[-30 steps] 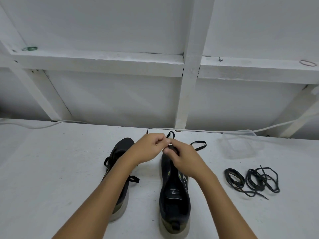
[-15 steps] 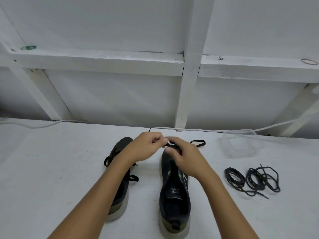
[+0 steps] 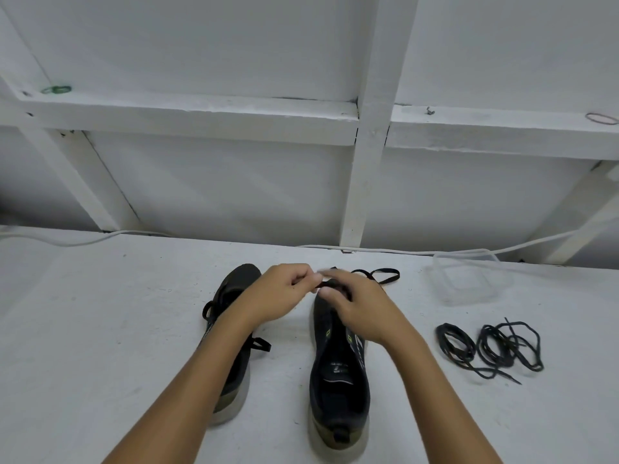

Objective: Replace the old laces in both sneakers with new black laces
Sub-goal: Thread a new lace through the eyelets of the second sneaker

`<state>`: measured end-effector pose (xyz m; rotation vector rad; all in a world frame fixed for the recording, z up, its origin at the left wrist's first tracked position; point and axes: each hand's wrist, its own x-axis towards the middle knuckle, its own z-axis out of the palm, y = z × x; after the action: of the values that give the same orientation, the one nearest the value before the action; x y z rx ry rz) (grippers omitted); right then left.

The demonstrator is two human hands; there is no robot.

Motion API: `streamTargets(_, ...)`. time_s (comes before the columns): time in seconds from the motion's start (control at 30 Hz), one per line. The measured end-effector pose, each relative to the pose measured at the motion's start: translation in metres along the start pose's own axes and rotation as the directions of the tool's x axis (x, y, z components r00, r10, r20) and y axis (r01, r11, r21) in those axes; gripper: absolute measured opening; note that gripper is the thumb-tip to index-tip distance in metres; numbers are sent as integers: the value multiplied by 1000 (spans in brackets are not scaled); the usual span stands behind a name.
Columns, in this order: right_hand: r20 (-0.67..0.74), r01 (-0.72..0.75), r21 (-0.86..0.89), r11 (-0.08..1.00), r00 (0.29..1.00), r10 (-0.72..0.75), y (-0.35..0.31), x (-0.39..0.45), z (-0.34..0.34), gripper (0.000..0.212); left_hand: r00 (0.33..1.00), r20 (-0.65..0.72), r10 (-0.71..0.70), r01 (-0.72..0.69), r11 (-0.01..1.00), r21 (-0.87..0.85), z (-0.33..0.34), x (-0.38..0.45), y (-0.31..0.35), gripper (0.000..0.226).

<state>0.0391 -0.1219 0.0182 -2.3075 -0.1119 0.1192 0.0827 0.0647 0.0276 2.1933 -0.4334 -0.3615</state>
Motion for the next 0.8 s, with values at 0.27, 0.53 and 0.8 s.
streamTargets(0.27, -252, -294, -22, 955, 926, 279, 46, 6, -23, 29, 995, 41, -86, 87, 996, -21, -20, -7, -11, 37)
streamTargets(0.53, 6, 33, 6, 999, 999, -33, 6, -1, -1, 24, 997, 70, -23, 25, 999, -35, -6, 1, 8, 35)
streamTargets(0.8, -240, -269, 24, 963, 933, 267, 47, 14, -24, 27, 990, 102, -99, 100, 995, -5, -18, -9, -14, 35)
